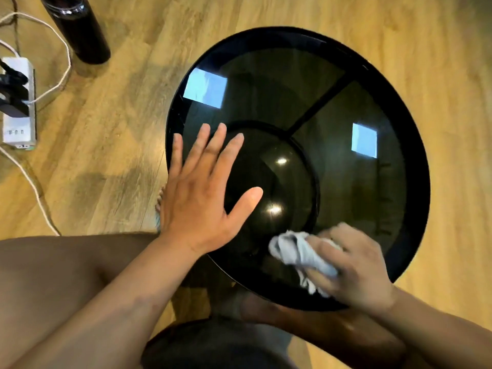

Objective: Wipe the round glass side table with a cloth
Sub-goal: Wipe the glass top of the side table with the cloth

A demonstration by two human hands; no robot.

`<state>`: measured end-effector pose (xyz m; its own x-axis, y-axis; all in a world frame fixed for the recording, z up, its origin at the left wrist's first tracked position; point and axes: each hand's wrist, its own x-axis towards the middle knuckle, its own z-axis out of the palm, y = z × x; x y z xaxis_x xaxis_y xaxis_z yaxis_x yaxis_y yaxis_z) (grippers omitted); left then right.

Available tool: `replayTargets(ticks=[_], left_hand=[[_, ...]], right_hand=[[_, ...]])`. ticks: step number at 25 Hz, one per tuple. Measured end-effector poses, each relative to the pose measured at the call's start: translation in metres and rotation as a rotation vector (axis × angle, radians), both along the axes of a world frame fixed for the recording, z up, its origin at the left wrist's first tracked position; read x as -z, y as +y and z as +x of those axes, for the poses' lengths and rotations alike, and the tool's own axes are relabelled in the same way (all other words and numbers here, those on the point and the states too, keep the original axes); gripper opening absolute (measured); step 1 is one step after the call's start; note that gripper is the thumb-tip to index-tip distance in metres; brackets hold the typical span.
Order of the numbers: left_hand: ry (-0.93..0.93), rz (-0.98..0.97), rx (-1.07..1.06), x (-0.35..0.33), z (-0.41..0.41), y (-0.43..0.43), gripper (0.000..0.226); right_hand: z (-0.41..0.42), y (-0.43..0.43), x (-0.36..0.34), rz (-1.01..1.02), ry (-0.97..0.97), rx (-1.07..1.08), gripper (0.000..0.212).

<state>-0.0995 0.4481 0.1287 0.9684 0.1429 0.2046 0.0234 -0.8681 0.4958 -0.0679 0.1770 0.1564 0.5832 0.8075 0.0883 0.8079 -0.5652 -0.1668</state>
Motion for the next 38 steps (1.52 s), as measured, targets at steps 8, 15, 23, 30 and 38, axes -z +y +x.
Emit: replayTargets(ticks=[8,15,23,30,38], left_hand=[[-0.038,-0.112,-0.045,0.002,0.002,0.004,0.068],[0.043,-0.086,-0.050,-0.008,0.003,0.004,0.069],[0.111,0.118,0.053,-0.005,0.001,-0.001,0.075],[0.032,0.000,0.012,0.001,0.002,0.003,0.072],[0.043,-0.041,-0.010,-0.005,0.006,0.001,0.070]], right_hand=[[0.325,0.127,0.017,-0.011,-0.173,0.610,0.054],[0.200,0.069,0.005,0.083,-0.024,0.576,0.047],[0.006,-0.056,-0.003,-0.170,0.020,0.274,0.027],[0.302,0.035,0.012,-0.077,-0.146,0.560,0.057],[0.293,-0.039,0.010,-0.007,-0.020,0.747,0.057]])
